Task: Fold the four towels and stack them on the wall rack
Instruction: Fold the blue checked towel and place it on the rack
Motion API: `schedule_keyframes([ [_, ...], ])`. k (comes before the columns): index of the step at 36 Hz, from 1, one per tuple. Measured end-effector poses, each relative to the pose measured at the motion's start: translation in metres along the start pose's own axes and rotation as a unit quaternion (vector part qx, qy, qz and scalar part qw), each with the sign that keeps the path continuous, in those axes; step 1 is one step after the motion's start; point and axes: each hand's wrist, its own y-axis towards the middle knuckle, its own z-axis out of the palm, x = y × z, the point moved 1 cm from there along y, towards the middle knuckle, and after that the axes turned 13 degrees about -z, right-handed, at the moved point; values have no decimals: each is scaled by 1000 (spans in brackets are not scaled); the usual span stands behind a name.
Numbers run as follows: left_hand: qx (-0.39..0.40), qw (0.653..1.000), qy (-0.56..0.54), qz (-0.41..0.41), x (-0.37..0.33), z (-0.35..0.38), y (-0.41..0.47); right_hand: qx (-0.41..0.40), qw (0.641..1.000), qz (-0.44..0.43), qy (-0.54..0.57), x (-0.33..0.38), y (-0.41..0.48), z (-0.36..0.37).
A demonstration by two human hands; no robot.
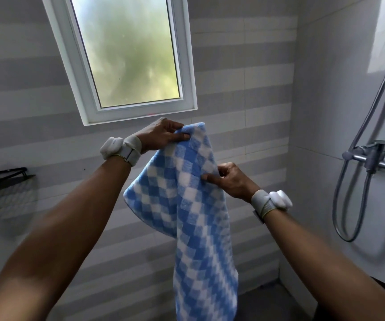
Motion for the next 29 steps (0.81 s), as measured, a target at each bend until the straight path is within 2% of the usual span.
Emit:
schedule_keyframes([
  [5,-75,997,-14,-8,13,-18,-1,41,997,43,45,-11,-12,2],
  [8,-75,996,-23,-32,25,-23,-1,45,997,43,56,-11,-15,1],
  [13,29,986,-126,-105,51,-19,-8,33,999,-5,0,-5,-9,5],
  [17,105,974,-143,-145,70,-17,-13,45,998,-28,-39,-5,-1,11],
  [19,130,975,-91,-155,70,-13,-16,57,996,-31,-55,-5,2,12],
  [22,157,974,55,-155,68,-6,-21,71,995,-33,-66,1,3,17],
  [25,200,942,202,-180,66,3,-22,81,988,-60,-118,10,4,19],
  [27,211,933,235,-174,64,12,-23,88,981,-86,-152,14,5,21],
  [29,224,938,219,-150,58,23,-25,94,974,-102,-177,16,7,21],
])
